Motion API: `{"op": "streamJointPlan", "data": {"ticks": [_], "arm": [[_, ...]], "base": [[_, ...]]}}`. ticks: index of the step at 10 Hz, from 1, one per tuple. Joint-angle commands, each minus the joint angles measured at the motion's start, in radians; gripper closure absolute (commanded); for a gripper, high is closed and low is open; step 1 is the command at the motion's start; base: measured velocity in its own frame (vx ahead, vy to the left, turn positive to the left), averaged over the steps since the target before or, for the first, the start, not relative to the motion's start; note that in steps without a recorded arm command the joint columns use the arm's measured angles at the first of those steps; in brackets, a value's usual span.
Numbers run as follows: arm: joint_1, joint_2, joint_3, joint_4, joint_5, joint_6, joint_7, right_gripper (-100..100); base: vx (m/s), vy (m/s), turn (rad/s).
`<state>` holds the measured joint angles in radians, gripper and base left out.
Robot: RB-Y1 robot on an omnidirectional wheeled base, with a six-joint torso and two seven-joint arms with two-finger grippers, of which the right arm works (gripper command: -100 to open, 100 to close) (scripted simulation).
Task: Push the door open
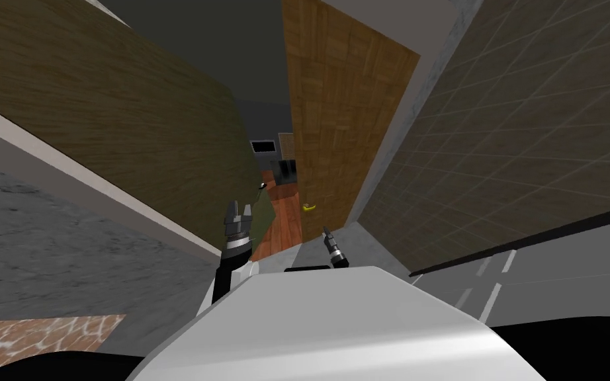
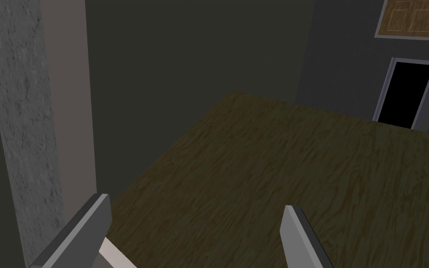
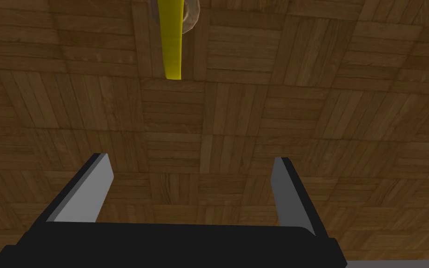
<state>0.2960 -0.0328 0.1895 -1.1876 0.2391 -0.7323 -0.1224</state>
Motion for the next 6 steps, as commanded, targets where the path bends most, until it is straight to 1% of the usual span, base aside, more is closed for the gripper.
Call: {"op": "streamJointPlan", "data": {"ticks": [1, 4, 6], "arm": [[-0.009, 0.008, 0.006, 0.030, 0.011, -0.003, -0.014, -100], [-0.022, 0.024, 0.015, 0.090, 0.029, -0.020, -0.031, -100], [-0.028, 0.032, 0.019, 0.116, 0.036, -0.028, -0.039, -100]], "base": [[0.187, 0.019, -0.022], [0.188, 0.035, -0.017], [0.204, 0.023, -0.009]]}}
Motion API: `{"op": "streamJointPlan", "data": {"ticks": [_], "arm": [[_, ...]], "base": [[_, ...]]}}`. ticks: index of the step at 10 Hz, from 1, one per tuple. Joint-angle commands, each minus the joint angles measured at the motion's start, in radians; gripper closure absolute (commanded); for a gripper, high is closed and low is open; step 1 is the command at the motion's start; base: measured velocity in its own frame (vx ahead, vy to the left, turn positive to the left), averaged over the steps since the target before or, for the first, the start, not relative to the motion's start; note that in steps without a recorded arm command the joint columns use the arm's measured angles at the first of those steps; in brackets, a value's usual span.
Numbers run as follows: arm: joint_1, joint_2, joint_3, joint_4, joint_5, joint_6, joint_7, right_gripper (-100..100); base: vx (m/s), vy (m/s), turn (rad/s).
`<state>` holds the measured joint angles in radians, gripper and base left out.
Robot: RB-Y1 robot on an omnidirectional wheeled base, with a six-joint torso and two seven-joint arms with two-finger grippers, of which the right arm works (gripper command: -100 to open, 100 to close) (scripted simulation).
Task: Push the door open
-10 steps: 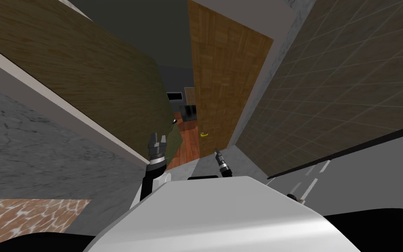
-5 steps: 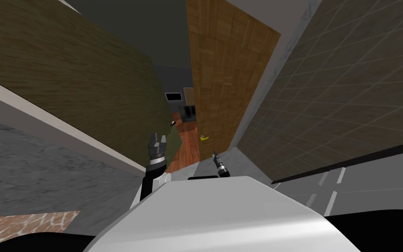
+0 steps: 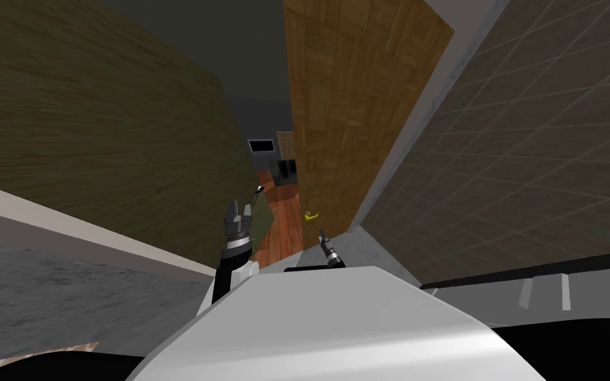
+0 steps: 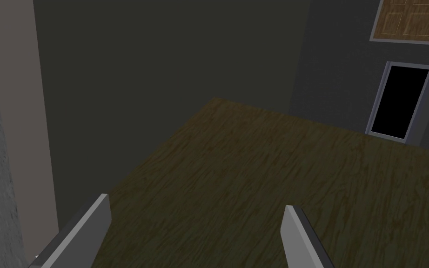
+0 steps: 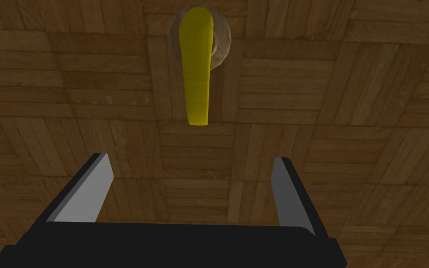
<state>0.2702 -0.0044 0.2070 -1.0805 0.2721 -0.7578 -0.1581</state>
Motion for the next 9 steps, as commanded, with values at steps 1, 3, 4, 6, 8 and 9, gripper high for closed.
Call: {"op": "streamJointPlan", "data": {"ticks": [1, 3, 4, 6, 8, 9], "arm": [[0.000, 0.000, 0.000, 0.000, 0.000, 0.000, 0.000, -100], [-0.021, -0.026, -0.007, 0.017, -0.006, 0.007, 0.004, -100], [-0.028, -0.027, -0.010, 0.023, -0.008, 0.011, 0.006, -100], [-0.044, -0.019, -0.015, 0.034, -0.013, 0.017, 0.010, -100], [-0.058, 0.007, -0.020, 0.045, -0.018, 0.024, 0.014, -100], [-0.058, -0.002, -0.020, 0.051, -0.017, 0.016, 0.013, -100]], "base": [[0.076, 0.009, -0.001], [0.196, 0.058, 0.032], [0.209, 0.037, 0.018], [0.182, 0.077, 0.028], [0.183, 0.058, 0.016], [0.085, 0.017, 0.006]]}}
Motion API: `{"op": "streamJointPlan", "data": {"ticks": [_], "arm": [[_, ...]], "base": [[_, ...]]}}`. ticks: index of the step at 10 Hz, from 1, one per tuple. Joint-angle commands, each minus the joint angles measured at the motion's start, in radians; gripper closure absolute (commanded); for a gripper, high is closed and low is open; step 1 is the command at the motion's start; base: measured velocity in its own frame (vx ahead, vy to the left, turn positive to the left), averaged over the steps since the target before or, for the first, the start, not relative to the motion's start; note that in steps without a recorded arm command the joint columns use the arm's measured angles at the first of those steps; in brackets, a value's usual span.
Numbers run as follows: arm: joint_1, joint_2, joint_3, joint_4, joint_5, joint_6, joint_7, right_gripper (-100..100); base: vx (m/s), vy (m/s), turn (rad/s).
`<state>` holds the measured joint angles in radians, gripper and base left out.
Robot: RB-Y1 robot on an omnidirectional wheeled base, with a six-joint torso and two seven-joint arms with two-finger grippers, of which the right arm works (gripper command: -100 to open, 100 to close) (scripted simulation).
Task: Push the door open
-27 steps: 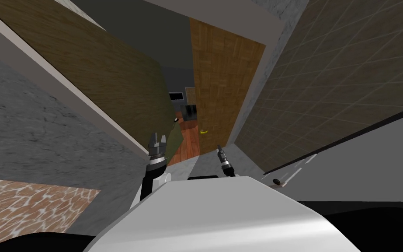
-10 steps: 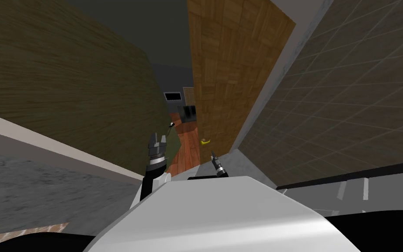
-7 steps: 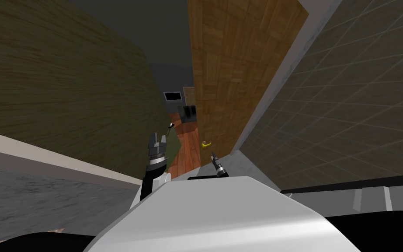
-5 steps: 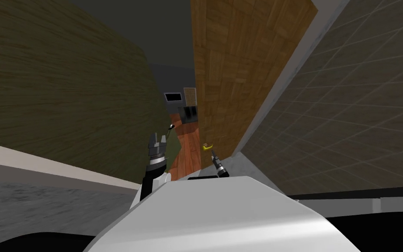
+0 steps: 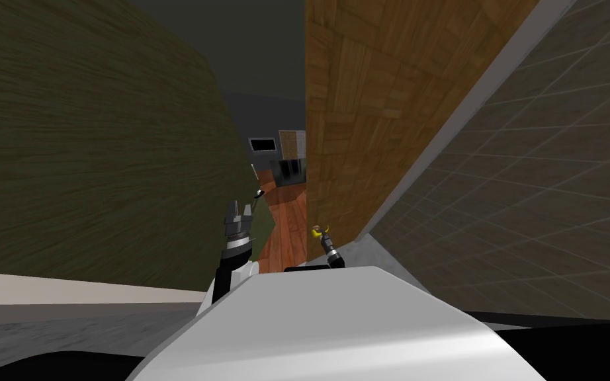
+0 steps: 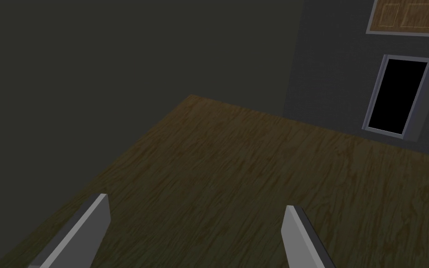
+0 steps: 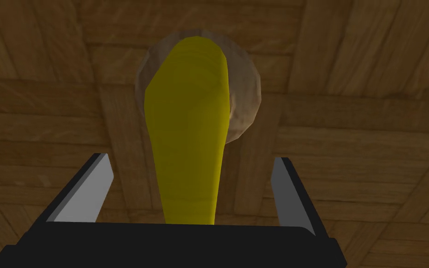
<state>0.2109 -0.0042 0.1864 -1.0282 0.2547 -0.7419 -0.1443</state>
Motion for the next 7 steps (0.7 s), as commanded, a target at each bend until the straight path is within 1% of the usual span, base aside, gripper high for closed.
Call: {"op": "streamJointPlan", "data": {"ticks": [1, 6, 7], "arm": [[0.002, -0.002, 0.000, -0.002, 0.000, 0.000, -0.001, 100], [0.002, -0.002, 0.000, -0.002, 0.000, 0.000, -0.001, 100], [-0.007, -0.007, -0.010, -0.002, -0.006, 0.001, 0.002, 100]], "base": [[-0.012, 0.000, -0.007], [-0.008, -0.002, 0.005], [0.105, 0.054, -0.022]]}}
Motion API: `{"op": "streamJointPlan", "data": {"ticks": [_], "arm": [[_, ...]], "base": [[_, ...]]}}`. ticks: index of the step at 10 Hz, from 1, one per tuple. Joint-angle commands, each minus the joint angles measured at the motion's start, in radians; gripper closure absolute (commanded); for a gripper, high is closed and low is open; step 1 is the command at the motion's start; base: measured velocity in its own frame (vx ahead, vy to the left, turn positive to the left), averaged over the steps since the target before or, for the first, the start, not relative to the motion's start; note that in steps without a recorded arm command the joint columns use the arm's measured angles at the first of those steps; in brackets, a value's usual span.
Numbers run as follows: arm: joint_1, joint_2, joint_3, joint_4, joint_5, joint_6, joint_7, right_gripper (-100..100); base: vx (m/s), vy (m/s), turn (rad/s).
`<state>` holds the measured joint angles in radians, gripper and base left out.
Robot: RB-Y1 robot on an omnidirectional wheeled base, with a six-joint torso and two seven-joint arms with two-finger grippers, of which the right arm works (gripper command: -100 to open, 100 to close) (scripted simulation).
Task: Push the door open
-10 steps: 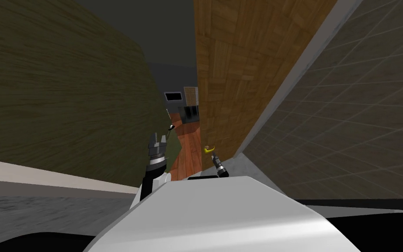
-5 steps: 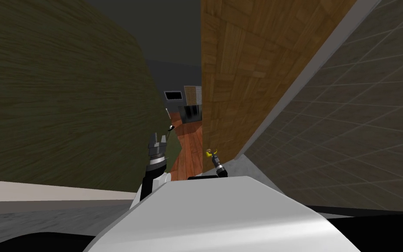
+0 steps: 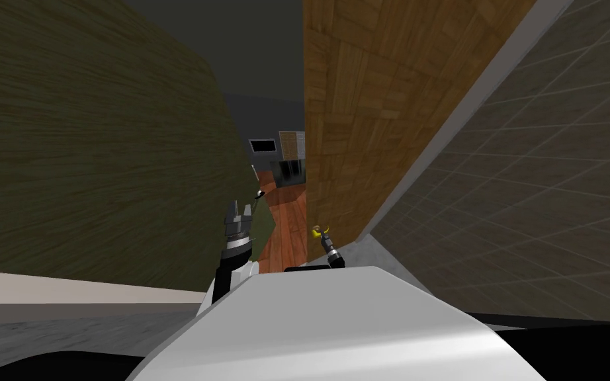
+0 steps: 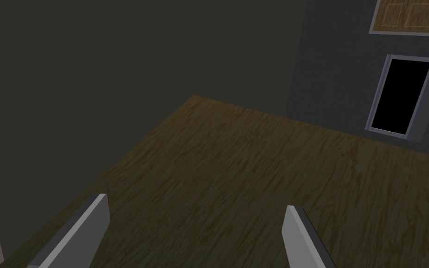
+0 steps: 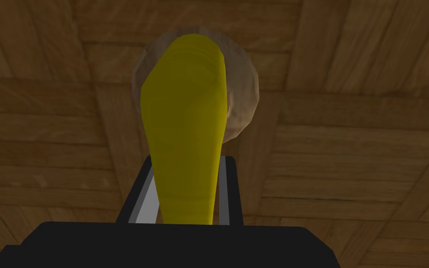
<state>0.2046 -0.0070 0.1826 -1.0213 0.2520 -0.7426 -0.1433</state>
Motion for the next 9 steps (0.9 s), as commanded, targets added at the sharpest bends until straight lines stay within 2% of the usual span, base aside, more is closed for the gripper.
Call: {"op": "streamJointPlan", "data": {"ticks": [1, 6, 9], "arm": [[-0.003, -0.008, -0.013, -0.007, -0.007, 0.002, 0.003, 100], [-0.020, -0.029, -0.070, 0.009, -0.041, 0.004, 0.021, 100], [-0.031, -0.034, -0.107, 0.019, -0.063, 0.005, 0.032, 100]], "base": [[0.173, 0.080, -0.047], [0.213, 0.100, -0.056], [0.149, 0.126, -0.075]]}}
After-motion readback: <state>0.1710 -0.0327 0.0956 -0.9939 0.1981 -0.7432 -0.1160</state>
